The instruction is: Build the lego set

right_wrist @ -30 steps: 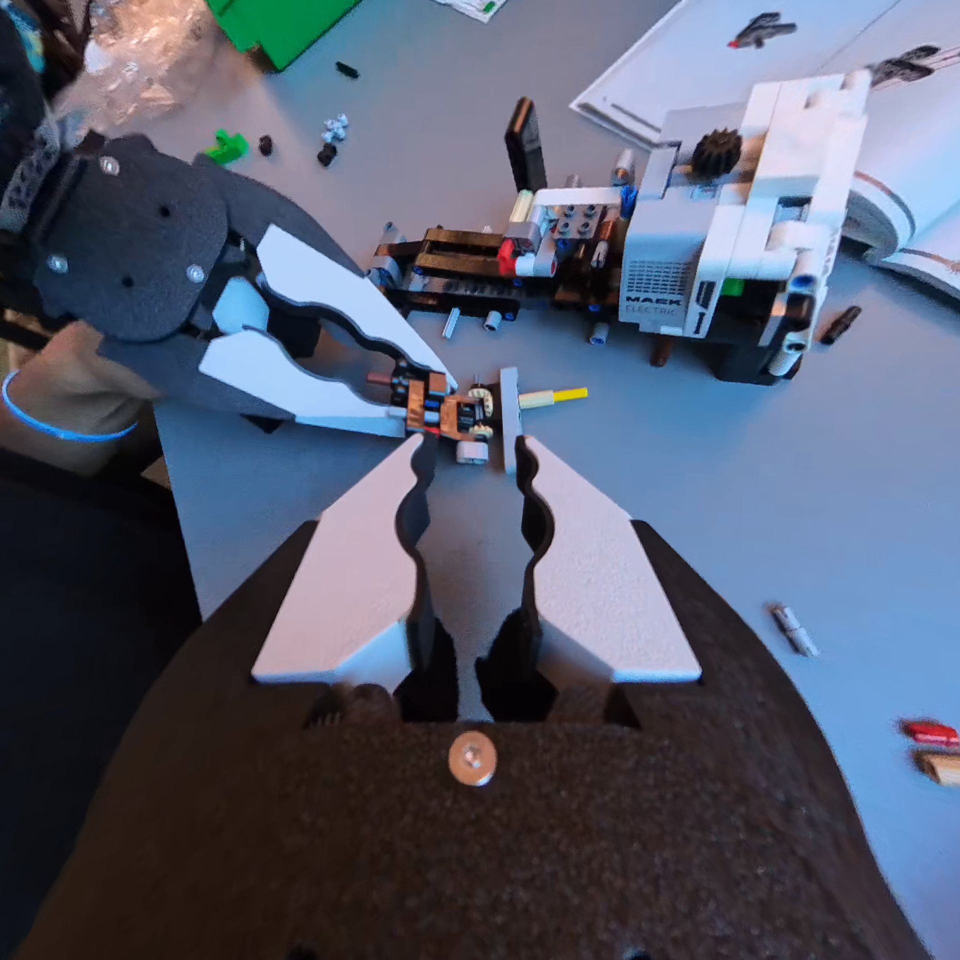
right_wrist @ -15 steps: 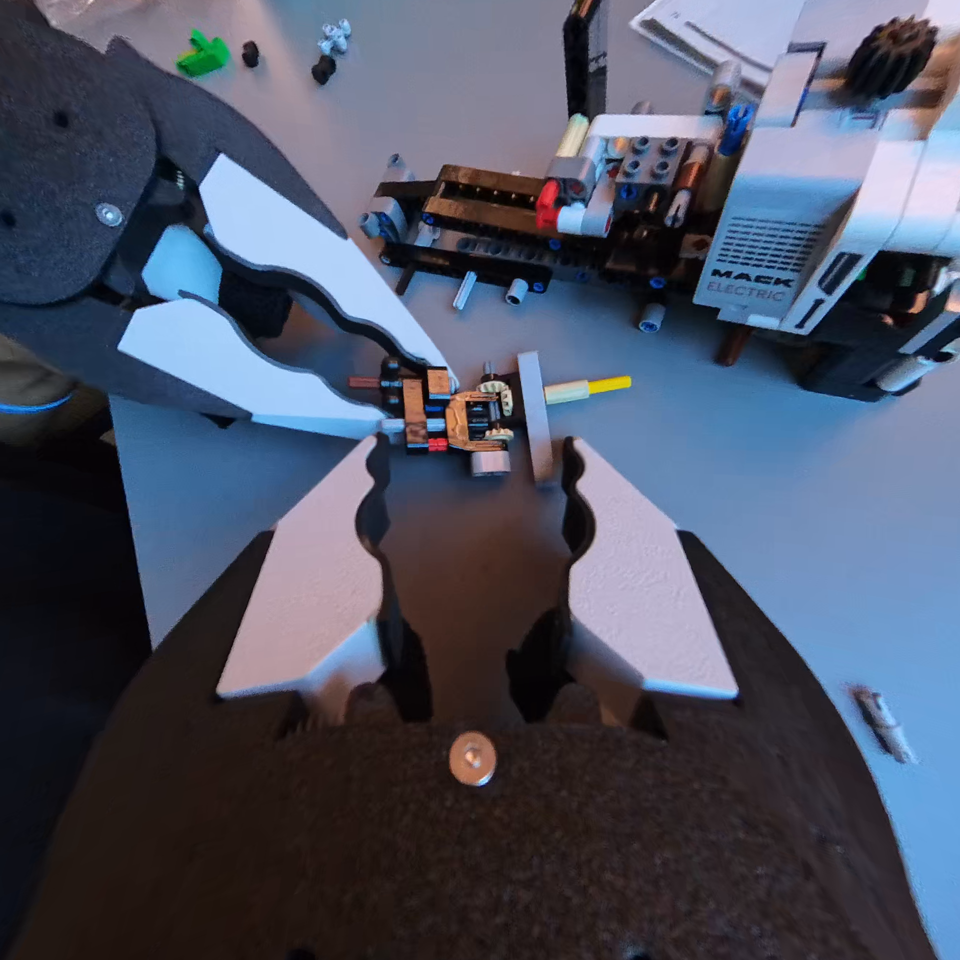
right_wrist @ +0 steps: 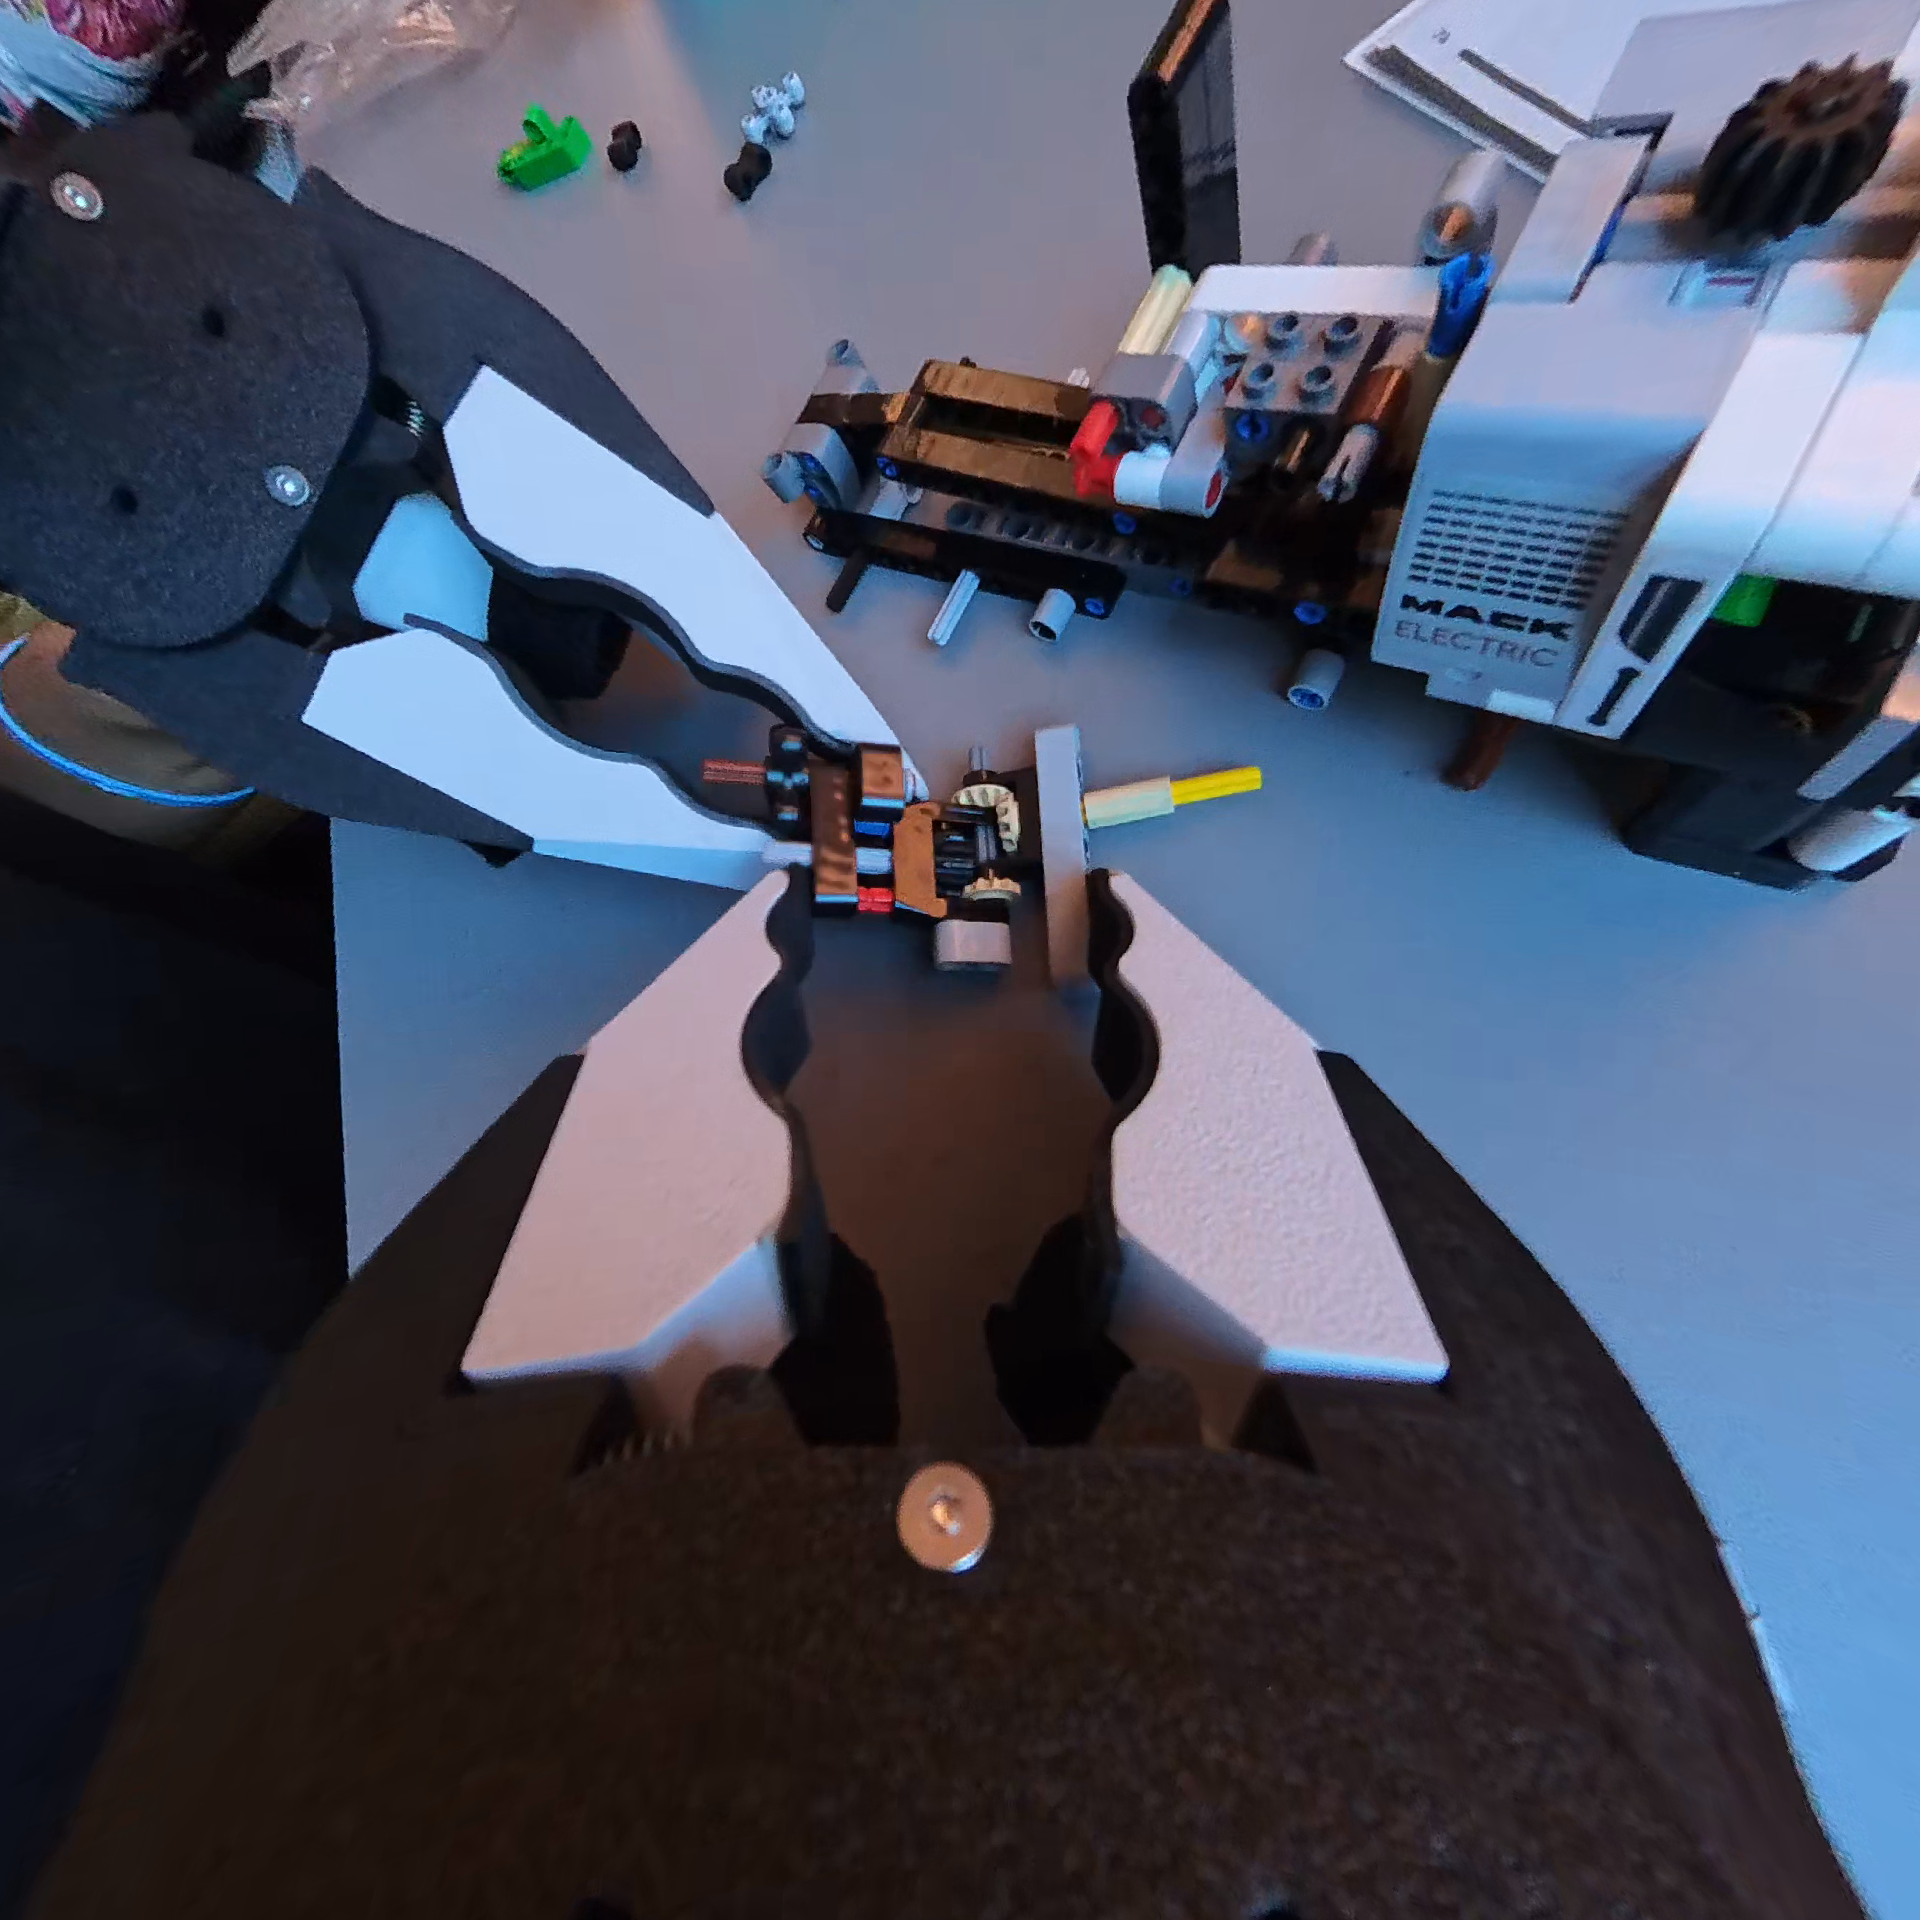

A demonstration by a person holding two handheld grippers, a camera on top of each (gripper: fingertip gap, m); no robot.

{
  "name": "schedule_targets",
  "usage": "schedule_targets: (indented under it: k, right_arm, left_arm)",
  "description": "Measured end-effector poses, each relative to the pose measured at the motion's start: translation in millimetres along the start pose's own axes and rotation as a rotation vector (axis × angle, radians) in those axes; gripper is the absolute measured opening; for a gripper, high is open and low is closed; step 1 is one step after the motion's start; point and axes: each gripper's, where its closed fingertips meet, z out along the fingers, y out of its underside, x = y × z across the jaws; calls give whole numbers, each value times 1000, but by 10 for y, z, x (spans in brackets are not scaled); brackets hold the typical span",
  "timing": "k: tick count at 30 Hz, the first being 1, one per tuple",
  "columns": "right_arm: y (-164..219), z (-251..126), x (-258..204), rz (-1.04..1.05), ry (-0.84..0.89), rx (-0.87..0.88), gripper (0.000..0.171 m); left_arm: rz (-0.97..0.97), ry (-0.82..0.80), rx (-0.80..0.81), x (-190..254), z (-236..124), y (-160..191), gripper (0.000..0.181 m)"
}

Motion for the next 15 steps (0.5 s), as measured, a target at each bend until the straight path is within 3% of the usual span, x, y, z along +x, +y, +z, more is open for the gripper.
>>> schedule_targets:
  k: [8,11,15]
  right_arm:
    - [24,-32,-34,-92,26,43,50]
    - [-41,-156,-59,-127,1,109,35]
    - [47,-199,-96,-186,-1,80,36]
  left_arm:
    - [52,28,1,39,-12,1,18]
    - [30,97,-30,61,-89,75,30]
    - [-48,243,-17,105,-182,131,45]
